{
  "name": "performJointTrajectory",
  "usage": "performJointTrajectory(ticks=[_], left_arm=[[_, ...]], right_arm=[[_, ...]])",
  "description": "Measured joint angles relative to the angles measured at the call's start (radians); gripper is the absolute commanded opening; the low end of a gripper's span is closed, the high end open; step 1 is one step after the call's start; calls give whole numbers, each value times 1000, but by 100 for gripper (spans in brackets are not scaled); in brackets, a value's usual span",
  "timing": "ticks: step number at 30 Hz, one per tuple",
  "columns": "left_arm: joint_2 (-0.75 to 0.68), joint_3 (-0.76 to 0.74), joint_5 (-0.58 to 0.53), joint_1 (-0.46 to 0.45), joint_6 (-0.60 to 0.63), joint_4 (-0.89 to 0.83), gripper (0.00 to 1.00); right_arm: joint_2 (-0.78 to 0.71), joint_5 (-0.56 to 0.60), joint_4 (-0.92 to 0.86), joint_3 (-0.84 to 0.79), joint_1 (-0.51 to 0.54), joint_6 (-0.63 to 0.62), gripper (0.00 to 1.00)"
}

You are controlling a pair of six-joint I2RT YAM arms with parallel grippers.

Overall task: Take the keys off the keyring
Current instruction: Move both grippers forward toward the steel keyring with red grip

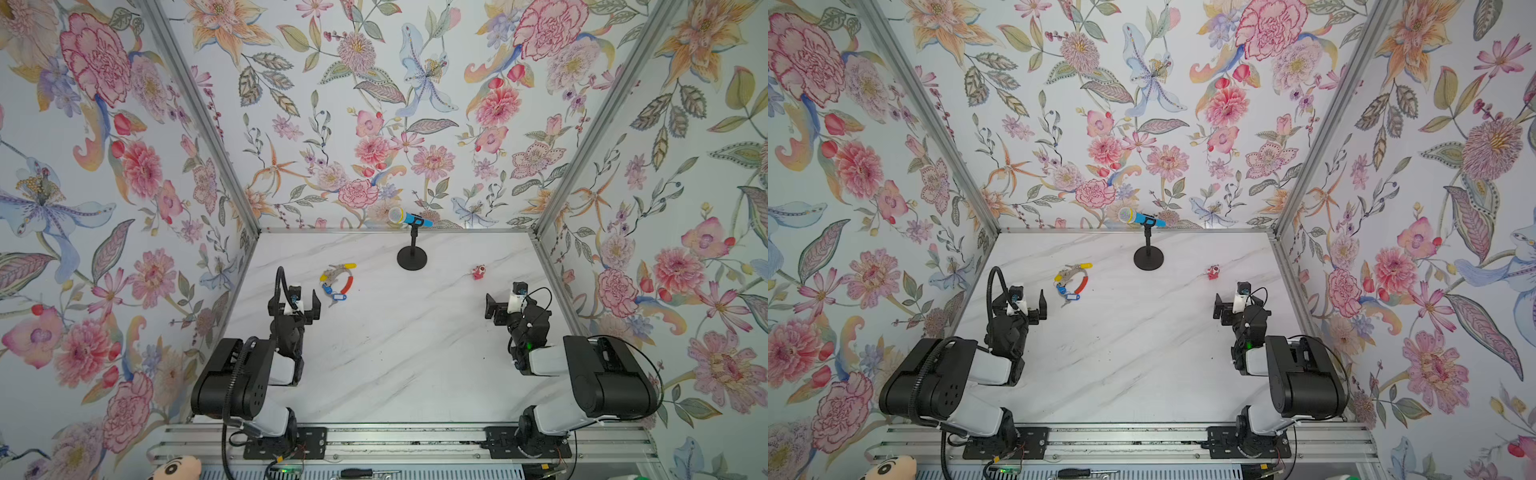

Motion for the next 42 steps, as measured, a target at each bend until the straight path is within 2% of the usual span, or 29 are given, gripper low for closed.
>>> performJointTrajectory(ticks=[39,42], left_arm=[[0,0,0,0,0,0,99],[-39,0,-5,0,0,-35,99]], right_arm=[[0,-10,0,0,0,0,99],[-29,-21,-17,-1,0,0,99]])
